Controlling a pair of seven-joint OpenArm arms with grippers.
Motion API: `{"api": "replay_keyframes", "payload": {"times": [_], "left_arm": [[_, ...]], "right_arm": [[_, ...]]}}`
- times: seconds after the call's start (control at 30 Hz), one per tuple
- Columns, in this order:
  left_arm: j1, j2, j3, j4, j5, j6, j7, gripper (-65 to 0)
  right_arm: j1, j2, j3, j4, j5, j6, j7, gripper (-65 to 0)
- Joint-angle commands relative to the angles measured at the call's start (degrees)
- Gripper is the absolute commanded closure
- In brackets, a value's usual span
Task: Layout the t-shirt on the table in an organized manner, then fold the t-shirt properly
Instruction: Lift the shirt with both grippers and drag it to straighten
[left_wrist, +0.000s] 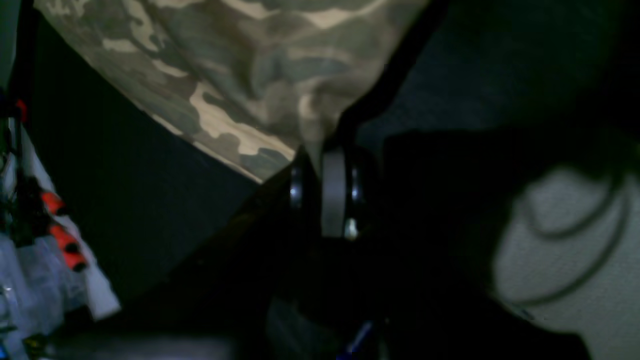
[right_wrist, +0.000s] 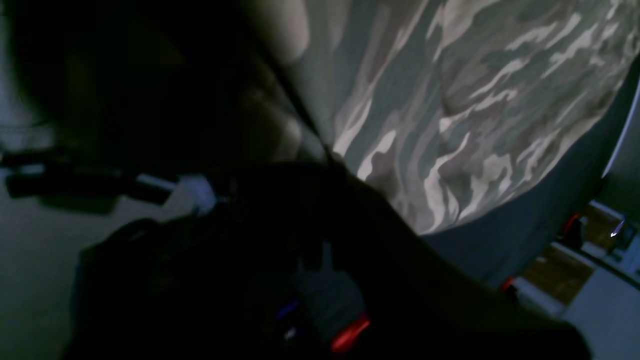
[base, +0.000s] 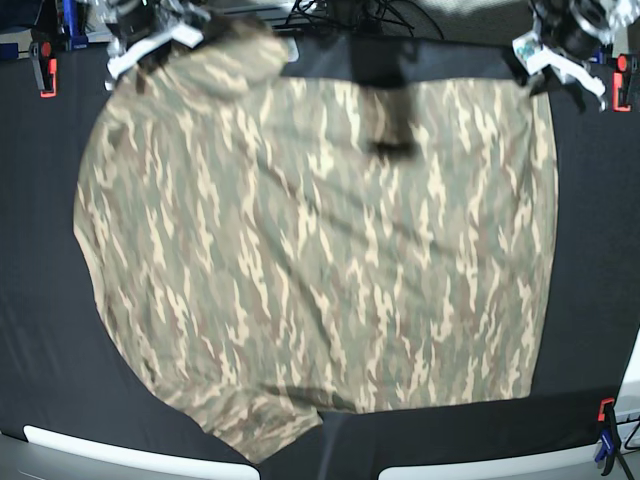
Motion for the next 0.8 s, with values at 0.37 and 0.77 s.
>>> {"api": "replay_keyframes", "payload": {"times": [0.37,0.77], "left_arm": [[7.1,-0.8,-0.9,0.5,7.0,19.5,4.2,0.0],[6.0,3.2,-15.7,5.7,-2.6,19.9,1.9,0.0]], "right_arm": [[-7.4,0.8,9.8,3.8,0.7,-7.4,-0.2,0.0],[9.2,0.6,14.3,3.8,17.5,-4.8,-0.2,0.0]]}}
